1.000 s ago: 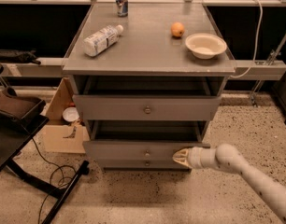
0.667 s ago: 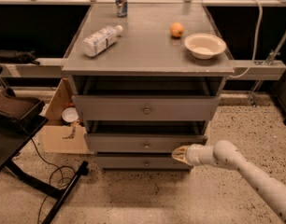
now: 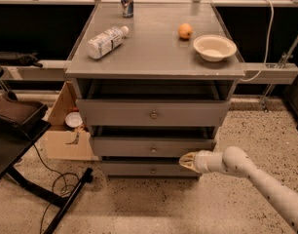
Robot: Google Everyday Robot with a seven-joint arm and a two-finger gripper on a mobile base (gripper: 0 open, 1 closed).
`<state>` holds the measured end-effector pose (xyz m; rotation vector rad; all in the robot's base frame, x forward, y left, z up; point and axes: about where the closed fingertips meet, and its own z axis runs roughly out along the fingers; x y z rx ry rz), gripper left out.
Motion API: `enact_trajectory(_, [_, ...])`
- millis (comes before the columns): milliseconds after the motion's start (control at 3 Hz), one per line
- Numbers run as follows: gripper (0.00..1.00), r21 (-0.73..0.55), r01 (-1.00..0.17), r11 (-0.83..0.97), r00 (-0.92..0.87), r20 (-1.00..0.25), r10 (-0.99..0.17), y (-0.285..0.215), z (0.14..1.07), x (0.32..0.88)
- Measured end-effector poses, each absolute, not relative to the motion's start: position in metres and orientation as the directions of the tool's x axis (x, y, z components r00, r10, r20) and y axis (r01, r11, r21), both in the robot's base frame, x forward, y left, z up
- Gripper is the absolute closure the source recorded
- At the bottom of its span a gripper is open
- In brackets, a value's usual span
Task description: Close middle drawer
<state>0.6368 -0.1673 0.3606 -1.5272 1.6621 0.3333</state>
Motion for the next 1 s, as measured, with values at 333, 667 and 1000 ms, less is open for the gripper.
enact_trajectory(333, [0.3,-0.331,-0.916,0.224,0.088,-0.714,-0.695,-0.1673,0.3606,0.6368])
enact_trajectory(667, [0.0,-0.331,-0.916,0.224,0.088,-0.714,-0.695,-0.1672,0.3606,0.6368])
enact_trajectory(1000, [0.0,-0.331,-0.916,0.224,0.088,-0.714,-0.695,-0.1672,0.3606,0.6368])
